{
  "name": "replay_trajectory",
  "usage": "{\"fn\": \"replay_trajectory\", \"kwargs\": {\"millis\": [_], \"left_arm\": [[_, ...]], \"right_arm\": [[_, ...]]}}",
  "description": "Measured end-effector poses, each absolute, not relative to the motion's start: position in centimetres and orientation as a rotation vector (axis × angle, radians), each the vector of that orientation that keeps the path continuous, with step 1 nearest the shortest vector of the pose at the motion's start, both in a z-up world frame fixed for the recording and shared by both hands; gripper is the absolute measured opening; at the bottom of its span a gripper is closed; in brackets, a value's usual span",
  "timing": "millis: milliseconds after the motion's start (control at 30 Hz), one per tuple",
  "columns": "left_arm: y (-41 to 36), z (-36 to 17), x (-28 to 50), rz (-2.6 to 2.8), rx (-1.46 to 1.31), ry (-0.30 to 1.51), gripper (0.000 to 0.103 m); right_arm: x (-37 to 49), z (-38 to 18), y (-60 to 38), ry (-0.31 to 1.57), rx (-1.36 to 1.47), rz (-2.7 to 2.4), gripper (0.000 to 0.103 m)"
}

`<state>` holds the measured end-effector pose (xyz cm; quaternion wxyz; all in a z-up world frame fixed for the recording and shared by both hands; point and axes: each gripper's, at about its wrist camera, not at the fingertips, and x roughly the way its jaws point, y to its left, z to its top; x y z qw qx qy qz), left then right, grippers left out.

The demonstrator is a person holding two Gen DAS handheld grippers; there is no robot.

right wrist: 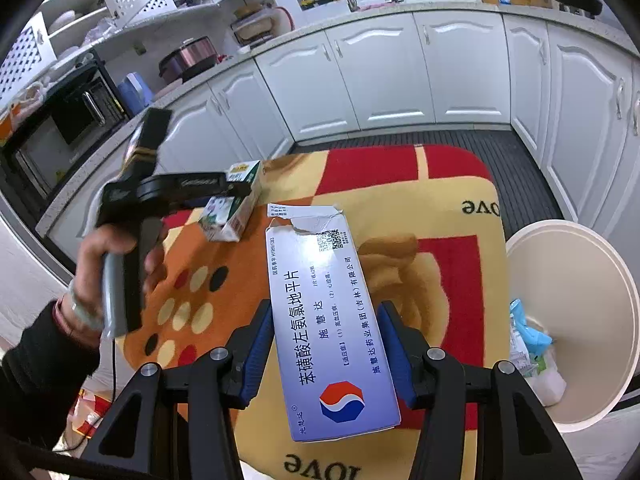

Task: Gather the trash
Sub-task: 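Grasp the milk carton with the left gripper while the right gripper holds the medicine box, then carry the carton and medicine box to the bin and open both grippers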

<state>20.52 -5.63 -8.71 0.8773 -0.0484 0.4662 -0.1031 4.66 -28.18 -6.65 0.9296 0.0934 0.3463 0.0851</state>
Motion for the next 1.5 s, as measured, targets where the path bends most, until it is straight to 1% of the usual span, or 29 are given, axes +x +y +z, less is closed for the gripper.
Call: {"fn": "replay_trajectory", "kwargs": {"millis": [267, 467, 800, 1167, 1500], "left_arm": [[-9.5, -6.6, 14.1, -0.295, -0.030, 0.917, 0.053], [-12.6, -6.3, 12.0, -0.333, 0.022, 0.886, 0.053], [-18.6, -6.4, 10.2, -0.433, 0.059, 0.897, 0.053], [-27.5, -7.2, 9.9, -0.577, 0.094, 0.920, 0.053], [-31.9, -8.5, 10.7, -0.602, 0.165, 0.921, 0.053]], "right_arm": [[3.0, -6.0, -29.4, 0.676, 0.209, 0.139, 0.050], [1.6, -5.5, -31.0, 0.653, 0.217, 0.093, 0.050], [-0.6, -6.0, -36.4, 0.641, 0.269, -0.026, 0.050], [-2.3, -7.7, -42.6, 0.658, 0.322, -0.175, 0.050], [-2.3, -9.0, -46.0, 0.676, 0.370, -0.221, 0.050]]}}
